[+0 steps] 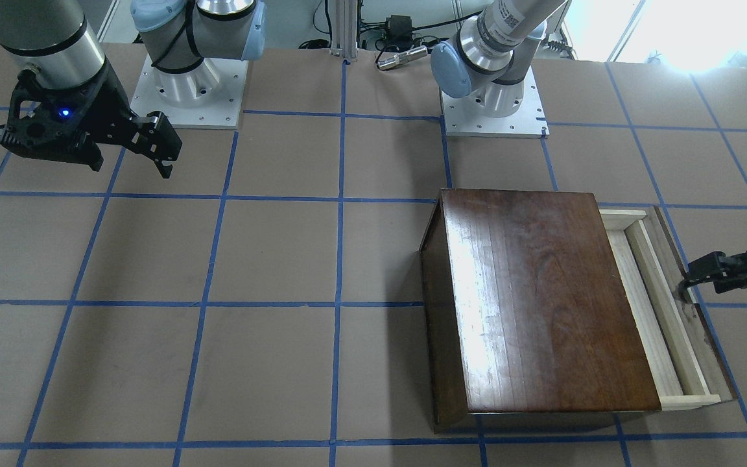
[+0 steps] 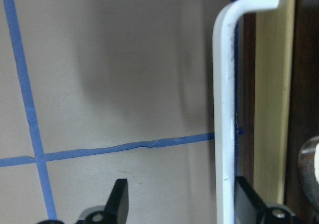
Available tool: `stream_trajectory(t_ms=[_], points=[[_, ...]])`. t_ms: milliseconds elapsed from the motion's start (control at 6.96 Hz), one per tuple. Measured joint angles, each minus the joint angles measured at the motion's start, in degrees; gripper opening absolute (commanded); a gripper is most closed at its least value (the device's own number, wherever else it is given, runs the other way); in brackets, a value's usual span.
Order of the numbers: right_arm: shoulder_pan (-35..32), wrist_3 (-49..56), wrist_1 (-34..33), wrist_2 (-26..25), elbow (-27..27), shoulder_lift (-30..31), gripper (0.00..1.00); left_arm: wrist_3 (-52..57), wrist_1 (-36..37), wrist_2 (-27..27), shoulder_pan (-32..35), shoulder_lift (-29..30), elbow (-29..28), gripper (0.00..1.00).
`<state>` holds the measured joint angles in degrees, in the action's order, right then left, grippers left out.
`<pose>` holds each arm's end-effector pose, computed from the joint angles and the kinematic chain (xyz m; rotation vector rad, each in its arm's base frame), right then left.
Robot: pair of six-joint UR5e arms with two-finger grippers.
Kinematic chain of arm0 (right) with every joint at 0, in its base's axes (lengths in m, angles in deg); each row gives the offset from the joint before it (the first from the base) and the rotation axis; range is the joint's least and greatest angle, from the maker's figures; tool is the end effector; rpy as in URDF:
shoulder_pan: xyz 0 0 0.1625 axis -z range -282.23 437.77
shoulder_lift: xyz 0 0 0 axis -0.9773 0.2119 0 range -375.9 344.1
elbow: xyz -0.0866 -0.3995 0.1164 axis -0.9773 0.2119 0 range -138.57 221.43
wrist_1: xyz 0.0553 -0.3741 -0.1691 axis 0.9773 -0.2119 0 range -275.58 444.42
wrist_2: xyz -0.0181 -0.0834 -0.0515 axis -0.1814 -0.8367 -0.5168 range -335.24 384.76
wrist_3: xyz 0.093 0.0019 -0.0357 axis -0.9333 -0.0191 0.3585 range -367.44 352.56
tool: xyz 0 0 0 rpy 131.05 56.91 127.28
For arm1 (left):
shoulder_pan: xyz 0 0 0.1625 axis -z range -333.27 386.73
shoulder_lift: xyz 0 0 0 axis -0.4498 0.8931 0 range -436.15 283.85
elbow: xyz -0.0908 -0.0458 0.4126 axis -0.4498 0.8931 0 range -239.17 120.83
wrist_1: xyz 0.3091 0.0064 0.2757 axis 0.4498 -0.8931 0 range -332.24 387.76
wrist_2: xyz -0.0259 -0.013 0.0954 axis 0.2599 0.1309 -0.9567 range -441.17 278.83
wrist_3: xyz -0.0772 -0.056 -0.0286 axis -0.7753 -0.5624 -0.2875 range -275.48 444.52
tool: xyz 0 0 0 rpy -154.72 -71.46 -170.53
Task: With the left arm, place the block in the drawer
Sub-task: 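Pull the drawer outward from the cabinet with the left gripper, then release the handle and move the left gripper toward the yellow cube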
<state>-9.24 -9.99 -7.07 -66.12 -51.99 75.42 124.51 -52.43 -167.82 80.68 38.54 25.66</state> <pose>0.1065 -0.4870 0.4723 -0.1510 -3.1226 -0.0168 0.2575 -0.5902 0.3026 -0.0952 -2.9863 -0.1463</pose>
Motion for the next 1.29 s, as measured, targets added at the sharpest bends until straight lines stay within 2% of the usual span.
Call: stream_trajectory(t_ms=[1005, 1293], points=[[0.0, 0.0, 0.0, -0.02, 0.0, 0.0, 1.0, -0.09, 0.73, -3.28, -0.01, -0.4, -0.27, 0.76], [0.0, 0.0, 0.0, 0.0, 0.0, 0.0, 1.0, -0.09, 0.68, -3.74, -0.05, -0.53, -0.53, 0.89]])
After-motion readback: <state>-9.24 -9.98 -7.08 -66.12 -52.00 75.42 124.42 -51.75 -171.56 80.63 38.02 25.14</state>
